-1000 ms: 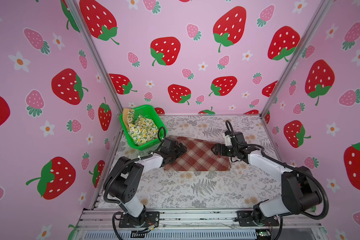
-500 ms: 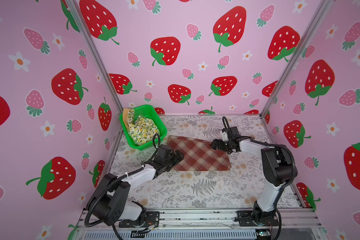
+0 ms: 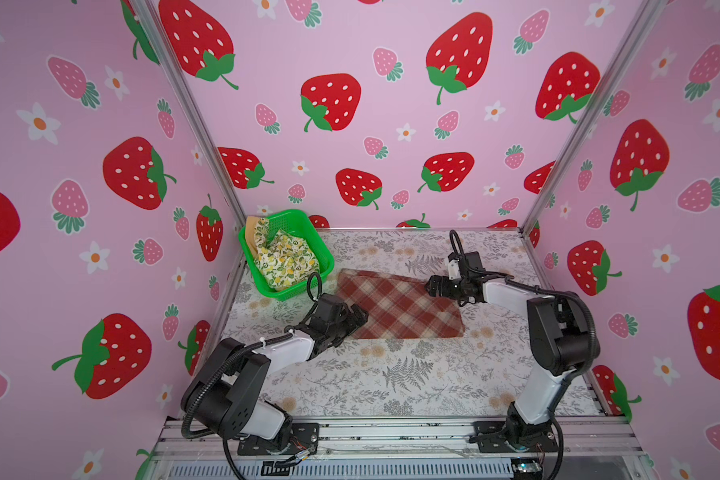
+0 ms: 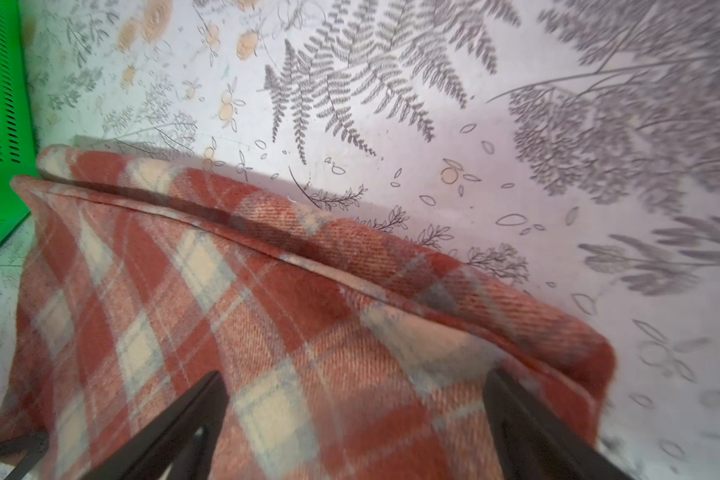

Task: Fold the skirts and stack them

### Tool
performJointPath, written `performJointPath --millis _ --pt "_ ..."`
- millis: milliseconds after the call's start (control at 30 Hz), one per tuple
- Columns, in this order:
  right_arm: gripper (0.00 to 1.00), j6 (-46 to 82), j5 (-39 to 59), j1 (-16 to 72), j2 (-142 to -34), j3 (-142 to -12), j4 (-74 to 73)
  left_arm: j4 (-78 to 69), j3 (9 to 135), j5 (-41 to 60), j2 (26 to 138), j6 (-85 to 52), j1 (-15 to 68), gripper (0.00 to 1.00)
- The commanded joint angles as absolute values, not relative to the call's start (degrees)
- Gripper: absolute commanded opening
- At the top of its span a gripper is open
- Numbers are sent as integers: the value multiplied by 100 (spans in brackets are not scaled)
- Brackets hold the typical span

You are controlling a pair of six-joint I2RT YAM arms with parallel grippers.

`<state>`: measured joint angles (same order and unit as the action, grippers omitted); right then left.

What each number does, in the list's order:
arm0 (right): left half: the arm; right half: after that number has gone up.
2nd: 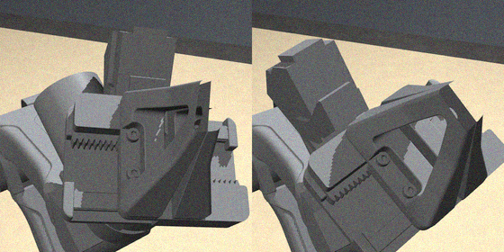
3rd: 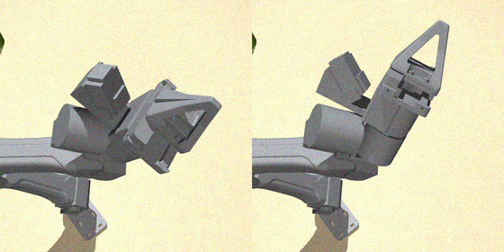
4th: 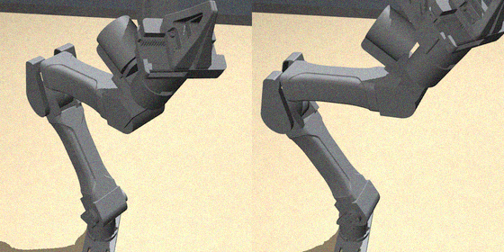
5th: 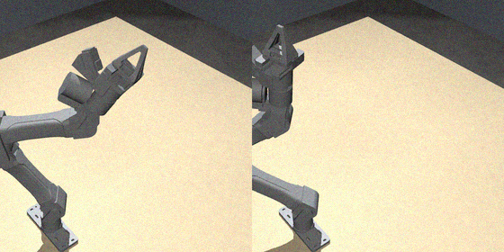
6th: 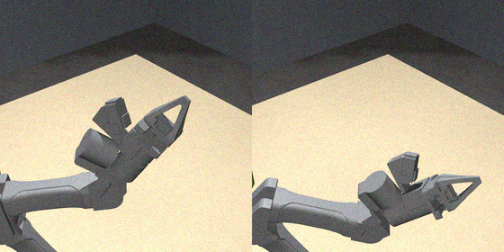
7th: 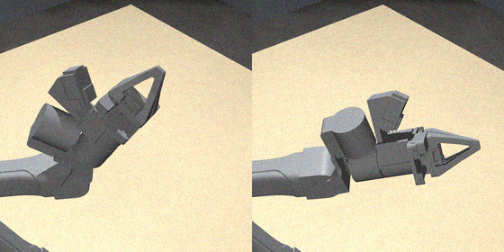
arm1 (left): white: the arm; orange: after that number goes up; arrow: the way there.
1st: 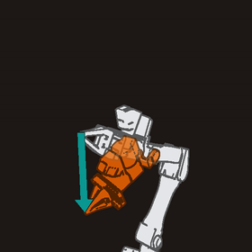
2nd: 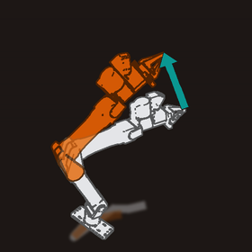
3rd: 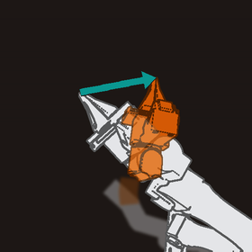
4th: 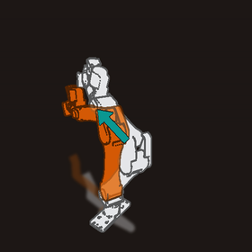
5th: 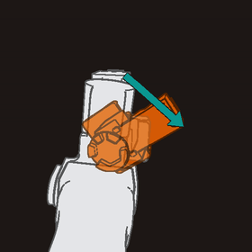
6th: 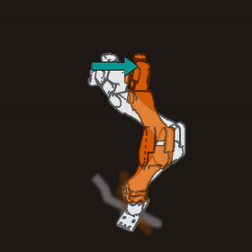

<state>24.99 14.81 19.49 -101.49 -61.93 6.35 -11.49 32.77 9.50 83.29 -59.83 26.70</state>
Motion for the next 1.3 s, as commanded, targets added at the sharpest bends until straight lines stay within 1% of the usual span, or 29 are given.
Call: performJointPath --millis 0,167,300,467,733,1000,1067,1133,1233,1267 --pt "100 2347 1262 1884 -9282 -5953 878 -265 3638 823 8074 -5850 2736 99" --pt "100 2346 1053 1881 -8636 -5418 1104 367 4622 823 8000 -5563 2880 99" --pt "100 2278 867 1865 -8524 -5055 1147 570 5445 889 8519 -5371 3003 99" --pt "100 2276 714 1802 -8763 -4854 1114 451 6095 957 9355 -5322 3122 99" --pt "92 2274 863 1724 -9338 -4752 965 -33 6484 1206 10473 -5548 3138 99" --pt "86 2432 1131 1696 -9586 -4481 631 -94 6458 1178 10773 -5528 3129 99" --pt "84 2469 1194 1687 -9674 -4411 565 -110 6442 1178 10795 -5533 3129 99" --pt "80 2491 1290 1675 -9756 -4325 467 -108 6433 1178 10809 -5521 3120 99" --pt "67 2563 1488 1661 -9811 -4158 291 -127 6434 1205 10859 -5528 3104 99" --pt "64 2590 1527 1661 -9813 -4105 242 -127 6428 1216 10871 -5541 3104 100"
